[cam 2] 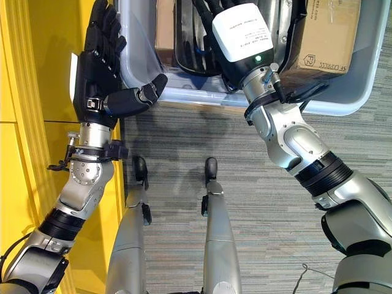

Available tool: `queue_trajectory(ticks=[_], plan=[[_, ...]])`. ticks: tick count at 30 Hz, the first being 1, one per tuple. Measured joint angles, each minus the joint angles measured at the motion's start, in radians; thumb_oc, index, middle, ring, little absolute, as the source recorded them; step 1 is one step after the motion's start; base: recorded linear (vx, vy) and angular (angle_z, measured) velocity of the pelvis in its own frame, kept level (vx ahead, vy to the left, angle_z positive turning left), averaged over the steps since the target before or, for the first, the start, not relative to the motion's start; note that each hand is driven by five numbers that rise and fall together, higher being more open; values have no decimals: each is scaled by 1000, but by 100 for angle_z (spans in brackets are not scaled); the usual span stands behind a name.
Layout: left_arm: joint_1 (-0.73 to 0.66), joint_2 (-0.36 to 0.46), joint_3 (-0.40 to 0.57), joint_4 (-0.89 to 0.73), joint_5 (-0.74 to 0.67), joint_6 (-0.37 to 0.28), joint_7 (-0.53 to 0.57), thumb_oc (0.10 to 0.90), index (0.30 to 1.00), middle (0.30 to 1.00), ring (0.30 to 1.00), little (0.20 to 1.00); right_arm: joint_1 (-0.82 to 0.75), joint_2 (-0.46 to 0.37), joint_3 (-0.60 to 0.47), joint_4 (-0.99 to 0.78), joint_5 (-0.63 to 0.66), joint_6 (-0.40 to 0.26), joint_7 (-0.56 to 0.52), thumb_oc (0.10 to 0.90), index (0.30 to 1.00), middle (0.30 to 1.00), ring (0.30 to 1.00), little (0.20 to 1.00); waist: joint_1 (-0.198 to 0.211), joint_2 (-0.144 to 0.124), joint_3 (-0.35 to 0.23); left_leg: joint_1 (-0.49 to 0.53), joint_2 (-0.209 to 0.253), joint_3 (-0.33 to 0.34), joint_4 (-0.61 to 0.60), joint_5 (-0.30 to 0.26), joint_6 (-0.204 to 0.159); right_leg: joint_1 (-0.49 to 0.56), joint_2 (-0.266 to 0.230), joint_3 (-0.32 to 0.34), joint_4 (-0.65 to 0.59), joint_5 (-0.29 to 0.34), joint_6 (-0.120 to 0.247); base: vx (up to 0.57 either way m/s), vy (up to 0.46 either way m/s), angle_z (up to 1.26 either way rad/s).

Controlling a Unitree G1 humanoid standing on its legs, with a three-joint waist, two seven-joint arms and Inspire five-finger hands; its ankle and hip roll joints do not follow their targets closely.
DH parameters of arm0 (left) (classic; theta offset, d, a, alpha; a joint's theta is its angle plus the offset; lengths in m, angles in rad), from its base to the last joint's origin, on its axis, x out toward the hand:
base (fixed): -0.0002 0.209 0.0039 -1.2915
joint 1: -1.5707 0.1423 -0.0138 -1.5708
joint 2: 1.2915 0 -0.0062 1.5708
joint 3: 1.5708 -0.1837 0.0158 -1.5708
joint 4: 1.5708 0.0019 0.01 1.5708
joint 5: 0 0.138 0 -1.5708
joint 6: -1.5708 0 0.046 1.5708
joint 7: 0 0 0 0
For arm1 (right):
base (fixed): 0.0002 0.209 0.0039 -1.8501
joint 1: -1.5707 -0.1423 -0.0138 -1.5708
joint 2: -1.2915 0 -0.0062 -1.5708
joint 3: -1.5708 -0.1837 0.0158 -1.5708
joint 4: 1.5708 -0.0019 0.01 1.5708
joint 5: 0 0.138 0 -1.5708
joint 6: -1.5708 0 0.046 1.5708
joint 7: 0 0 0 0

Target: Move parts from the plastic box to the shelf.

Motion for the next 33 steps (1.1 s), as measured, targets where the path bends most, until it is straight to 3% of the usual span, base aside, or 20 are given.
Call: queue_trajectory(ticks=[15,26,33], plan=[[-21,-6,30,-11,1,-78,-18,900,1000,1000,1000,1000,-26,18,-46,-1,0,-4,-59,900,1000,1000,1000,1000,4,1,-1,-95,-8,9,42,-3,-1,-114,-3,23,58,-10,-6,0,0,0],[-49,-8,25,-37,1,-82,-19,900,1000,1000,1000,1000,-42,22,-65,1,0,6,-68,900,1000,1000,1000,1000,24,2,-2,-164,-15,18,113,-32,2,-175,-7,44,100,-24,-5,0,6,-1],[-59,-45,28,-50,4,-104,-18,900,1000,1000,1000,1000,-46,68,-88,7,37,47,-103,900,1000,1000,1000,1000,26,3,-3,-204,-18,22,140,-44,6,-209,-10,50,111,-27,-1,0,0,0]])
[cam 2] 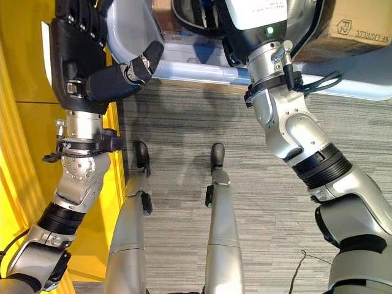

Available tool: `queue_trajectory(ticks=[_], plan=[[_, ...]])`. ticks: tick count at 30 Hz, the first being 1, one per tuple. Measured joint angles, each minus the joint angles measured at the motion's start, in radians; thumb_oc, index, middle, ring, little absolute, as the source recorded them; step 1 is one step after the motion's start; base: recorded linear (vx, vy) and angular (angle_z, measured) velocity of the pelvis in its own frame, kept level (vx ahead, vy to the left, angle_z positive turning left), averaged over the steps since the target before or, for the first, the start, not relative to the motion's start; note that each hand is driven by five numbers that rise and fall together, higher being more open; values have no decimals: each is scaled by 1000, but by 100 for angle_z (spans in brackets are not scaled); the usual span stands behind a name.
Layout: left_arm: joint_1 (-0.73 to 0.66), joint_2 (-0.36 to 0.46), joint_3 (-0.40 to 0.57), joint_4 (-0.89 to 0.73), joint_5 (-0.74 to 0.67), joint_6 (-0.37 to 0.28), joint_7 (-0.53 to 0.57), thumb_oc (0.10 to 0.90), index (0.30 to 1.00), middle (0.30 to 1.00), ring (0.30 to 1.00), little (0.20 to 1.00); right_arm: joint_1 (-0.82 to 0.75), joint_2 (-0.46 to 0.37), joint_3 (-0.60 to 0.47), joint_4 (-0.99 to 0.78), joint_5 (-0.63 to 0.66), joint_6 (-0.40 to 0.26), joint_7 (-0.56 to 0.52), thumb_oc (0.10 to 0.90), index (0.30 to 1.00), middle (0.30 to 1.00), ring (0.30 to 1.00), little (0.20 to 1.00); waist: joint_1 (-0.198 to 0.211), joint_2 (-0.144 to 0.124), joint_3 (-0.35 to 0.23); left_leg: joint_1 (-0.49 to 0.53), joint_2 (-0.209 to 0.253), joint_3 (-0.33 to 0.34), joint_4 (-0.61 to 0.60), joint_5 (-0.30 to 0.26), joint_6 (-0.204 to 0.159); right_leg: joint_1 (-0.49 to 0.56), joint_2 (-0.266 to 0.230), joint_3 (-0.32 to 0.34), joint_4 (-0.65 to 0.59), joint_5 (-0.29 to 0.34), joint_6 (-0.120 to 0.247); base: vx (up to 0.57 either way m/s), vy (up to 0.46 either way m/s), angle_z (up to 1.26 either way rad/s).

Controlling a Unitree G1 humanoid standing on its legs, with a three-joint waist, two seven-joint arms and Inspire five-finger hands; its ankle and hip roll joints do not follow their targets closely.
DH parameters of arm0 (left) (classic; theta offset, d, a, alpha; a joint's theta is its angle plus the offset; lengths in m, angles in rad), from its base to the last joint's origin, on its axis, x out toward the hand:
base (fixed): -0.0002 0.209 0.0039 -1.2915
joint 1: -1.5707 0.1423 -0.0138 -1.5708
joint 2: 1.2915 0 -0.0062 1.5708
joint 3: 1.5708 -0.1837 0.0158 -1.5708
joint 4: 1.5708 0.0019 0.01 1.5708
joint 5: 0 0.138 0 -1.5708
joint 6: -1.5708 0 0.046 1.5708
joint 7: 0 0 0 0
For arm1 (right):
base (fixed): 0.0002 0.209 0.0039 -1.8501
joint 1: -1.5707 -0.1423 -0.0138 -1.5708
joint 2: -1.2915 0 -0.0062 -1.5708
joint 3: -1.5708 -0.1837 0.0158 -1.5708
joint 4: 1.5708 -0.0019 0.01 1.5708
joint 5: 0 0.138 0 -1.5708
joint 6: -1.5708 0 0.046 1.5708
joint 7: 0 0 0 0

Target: Move parts from the plastic box to the shelf.

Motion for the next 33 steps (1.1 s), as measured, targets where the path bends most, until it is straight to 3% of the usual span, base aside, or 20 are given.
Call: queue_trajectory(ticks=[15,26,33], plan=[[-23,-40,-2,-3,19,8,28,900,1000,1000,1000,1000,35,118,-91,22,77,37,-43,900,1000,1000,1000,1000,-1,0,0,-13,-11,4,10,-4,1,-13,-9,7,9,-5,7,0,2,0],[-30,-43,-4,-4,50,36,30,900,1000,1000,1000,1000,35,187,-99,25,75,74,-37,900,1000,1000,1000,1000,-1,1,0,-5,-12,8,13,-1,-3,-13,-8,12,21,-2,11,0,0,0],[-40,-45,-5,-5,57,67,35,900,1000,1000,1000,1000,33,224,-97,25,-27,99,12,900,1000,1000,1000,1000,-1,4,-1,1,-12,11,17,-1,-4,-13,-5,20,29,-2,11,-1,-4,0]])
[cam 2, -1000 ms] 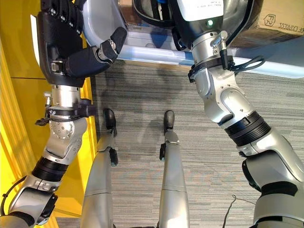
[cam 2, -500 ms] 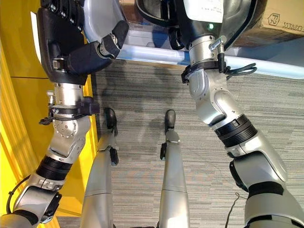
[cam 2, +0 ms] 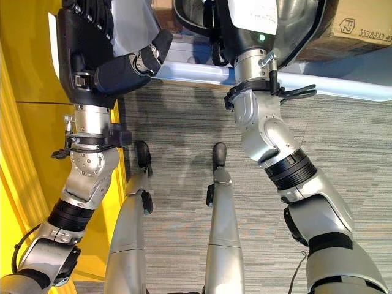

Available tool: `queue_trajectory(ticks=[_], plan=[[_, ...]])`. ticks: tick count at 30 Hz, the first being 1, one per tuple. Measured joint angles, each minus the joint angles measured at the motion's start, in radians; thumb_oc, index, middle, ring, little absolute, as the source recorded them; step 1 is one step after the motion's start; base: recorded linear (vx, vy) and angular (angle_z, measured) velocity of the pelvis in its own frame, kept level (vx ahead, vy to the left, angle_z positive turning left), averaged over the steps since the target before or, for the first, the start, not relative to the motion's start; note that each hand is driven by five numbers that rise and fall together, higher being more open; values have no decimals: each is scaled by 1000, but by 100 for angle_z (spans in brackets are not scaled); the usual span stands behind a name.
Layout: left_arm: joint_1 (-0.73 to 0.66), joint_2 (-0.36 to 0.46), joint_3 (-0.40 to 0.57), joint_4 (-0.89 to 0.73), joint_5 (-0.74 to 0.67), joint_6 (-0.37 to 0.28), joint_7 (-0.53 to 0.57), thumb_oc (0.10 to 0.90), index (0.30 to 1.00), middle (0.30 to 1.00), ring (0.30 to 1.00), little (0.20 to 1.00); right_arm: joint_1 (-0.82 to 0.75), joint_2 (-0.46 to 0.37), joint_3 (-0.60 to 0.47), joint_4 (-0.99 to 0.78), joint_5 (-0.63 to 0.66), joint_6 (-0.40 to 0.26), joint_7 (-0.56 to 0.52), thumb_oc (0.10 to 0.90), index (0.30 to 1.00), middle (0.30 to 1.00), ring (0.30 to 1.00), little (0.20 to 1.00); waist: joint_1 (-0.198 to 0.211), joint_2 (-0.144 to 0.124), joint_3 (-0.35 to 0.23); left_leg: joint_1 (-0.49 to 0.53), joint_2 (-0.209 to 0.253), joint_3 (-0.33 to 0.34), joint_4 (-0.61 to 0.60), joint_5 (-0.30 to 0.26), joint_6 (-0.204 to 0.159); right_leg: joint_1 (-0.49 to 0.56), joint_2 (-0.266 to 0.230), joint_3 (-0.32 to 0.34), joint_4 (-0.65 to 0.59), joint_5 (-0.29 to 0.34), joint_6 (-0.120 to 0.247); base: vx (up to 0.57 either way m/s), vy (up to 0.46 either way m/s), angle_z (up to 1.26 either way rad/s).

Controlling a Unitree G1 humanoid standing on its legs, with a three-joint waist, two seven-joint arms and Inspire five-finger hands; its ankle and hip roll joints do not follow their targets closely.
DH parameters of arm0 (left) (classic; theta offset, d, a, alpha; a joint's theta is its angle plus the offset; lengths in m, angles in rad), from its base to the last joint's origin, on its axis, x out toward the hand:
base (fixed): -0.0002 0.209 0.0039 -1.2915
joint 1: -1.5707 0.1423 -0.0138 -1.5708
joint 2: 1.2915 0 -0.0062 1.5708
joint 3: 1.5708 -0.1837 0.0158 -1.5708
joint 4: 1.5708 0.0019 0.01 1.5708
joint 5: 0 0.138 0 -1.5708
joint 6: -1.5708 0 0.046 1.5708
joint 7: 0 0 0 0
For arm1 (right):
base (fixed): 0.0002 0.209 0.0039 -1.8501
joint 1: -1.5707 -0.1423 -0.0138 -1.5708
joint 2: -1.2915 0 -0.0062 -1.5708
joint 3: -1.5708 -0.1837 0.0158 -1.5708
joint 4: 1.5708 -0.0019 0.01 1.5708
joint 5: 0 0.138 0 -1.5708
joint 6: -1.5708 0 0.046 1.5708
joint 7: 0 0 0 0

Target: Move parts from the plastic box to the shelf.

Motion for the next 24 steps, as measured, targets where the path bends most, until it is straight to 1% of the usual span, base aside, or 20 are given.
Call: queue_trajectory(ticks=[1,3,7,8,12,15,18,19,24], plan=[[-4,0,-3,0,0,6,6,900,1000,1000,1000,1000,-3,1,5,0,-40,4,16,900,1000,1000,1000,1000,0,0,0,1,0,0,0,0,0,0,0,0,2,0,0,0,0,0],[-8,0,-4,0,0,9,7,900,1000,1000,1000,1000,-13,1,14,0,-83,12,42,900,1000,1000,1000,1000,0,0,0,2,0,0,0,0,0,0,0,1,3,0,1,-6,-16,0],[-9,0,-12,3,-1,27,7,900,1000,1000,1000,1000,-25,2,30,0,-112,31,76,900,1000,1000,1000,1000,-1,0,0,5,0,4,0,0,0,1,0,4,4,-1,1,0,0,0],[-10,0,-34,6,0,30,6,900,1000,1000,1000,1000,-32,4,47,0,-137,38,88,900,1000,1000,1000,1000,-2,1,0,5,0,5,0,0,0,1,1,5,4,0,1,0,0,0],[-12,-6,-70,6,0,32,-9,900,1000,1000,1000,1000,-37,11,53,0,-137,55,99,900,1000,1000,1000,1000,-2,1,0,8,1,7,0,0,0,1,1,8,6,-1,1,0,0,0],[-13,-27,-73,10,0,33,-10,900,1000,1000,1000,1000,-44,30,54,10,-139,73,103,900,1000,1000,1000,1000,-2,2,0,11,1,8,0,0,0,1,2,10,8,-1,1,0,0,0],[-14,-33,-75,21,-1,34,-11,900,1000,1000,1000,1000,-63,49,66,46,-156,82,110,900,1000,1000,1000,1000,-3,5,-2,13,1,8,2,0,0,3,2,10,12,-1,1,0,0,0],[-16,-33,-74,27,-2,34,-11,900,1000,1000,1000,1000,-79,54,86,69,-163,93,112,900,1000,1000,1000,1000,-3,6,-2,14,1,8,4,0,0,4,2,10,13,-1,0,0,0,0],[-24,-34,-84,55,-4,26,-14,900,1000,1000,1000,1000,-104,85,99,138,-146,117,99,900,1000,1000,1000,1000,-1,6,-2,22,1,5,6,0,1,14,2,9,13,-1,0,0,0,0]])
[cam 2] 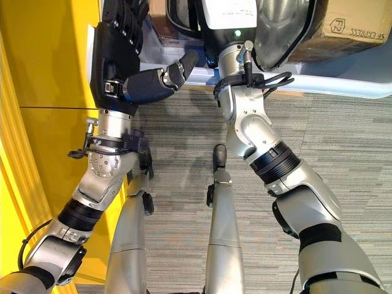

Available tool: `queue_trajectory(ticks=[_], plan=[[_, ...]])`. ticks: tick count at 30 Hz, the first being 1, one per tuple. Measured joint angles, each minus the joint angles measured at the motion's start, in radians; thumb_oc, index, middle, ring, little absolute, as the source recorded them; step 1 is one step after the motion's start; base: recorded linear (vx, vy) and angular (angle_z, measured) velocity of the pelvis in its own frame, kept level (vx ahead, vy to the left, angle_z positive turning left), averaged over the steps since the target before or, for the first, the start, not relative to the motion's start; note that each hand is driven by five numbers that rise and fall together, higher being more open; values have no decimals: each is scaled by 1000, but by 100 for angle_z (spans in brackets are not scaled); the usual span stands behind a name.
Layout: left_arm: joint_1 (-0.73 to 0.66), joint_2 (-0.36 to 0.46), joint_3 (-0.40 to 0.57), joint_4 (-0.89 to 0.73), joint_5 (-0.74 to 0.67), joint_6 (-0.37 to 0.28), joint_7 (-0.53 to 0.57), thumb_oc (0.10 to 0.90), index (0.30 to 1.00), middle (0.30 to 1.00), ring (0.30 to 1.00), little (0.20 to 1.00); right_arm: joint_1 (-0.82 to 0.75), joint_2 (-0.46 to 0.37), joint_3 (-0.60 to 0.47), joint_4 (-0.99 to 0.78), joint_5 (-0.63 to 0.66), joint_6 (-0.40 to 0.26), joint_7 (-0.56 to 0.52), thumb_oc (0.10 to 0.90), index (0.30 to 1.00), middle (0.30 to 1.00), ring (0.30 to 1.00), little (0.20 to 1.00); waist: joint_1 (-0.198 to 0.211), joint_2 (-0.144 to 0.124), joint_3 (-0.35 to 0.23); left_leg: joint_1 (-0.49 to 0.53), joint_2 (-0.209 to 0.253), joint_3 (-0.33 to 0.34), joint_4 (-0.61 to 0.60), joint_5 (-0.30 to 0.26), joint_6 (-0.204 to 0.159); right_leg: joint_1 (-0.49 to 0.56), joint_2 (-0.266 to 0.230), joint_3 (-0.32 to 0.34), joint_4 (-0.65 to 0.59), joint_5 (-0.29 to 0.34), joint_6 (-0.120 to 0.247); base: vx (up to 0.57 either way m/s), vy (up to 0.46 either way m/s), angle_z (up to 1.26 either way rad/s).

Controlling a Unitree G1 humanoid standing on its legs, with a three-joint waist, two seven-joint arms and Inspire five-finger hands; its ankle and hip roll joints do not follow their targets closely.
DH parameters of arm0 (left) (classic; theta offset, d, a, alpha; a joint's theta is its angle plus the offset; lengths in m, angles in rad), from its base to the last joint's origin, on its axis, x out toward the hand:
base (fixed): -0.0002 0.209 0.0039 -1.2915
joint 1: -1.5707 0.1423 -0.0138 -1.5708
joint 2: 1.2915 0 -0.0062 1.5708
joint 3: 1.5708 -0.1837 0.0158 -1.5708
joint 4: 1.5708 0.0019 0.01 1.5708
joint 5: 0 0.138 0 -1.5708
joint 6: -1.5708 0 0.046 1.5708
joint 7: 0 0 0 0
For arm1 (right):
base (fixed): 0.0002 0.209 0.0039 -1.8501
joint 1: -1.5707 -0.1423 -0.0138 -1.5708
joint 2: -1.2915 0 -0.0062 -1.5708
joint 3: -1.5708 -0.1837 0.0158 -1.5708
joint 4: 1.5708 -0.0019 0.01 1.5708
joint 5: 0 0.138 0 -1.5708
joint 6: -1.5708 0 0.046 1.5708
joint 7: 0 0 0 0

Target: Move parts from the plastic box to the shelf.

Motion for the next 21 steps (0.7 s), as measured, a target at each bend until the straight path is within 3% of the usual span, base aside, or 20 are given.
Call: queue_trajectory(ticks=[8,20,21], plan=[[-2,0,-12,8,-7,-2,3,900,1000,1000,1000,1000,-10,8,7,56,132,-15,-64,900,1000,1000,1000,1000,1,3,-2,4,0,-8,-2,0,1,11,-1,-10,-4,-2,-2,0,0,0],[-3,0,-31,16,-8,-2,7,900,1000,1000,1000,1000,-7,7,25,65,132,-35,-62,900,1000,1000,1000,1000,1,3,-2,7,0,-11,1,1,-2,14,0,-11,1,-3,-2,0,0,0],[-3,0,-32,18,-7,-3,7,900,1000,1000,1000,1000,-5,7,25,65,133,-39,-62,624,613,613,613,613,1,3,-2,8,0,-11,1,2,-3,14,0,-11,1,-3,-2,0,0,0]])
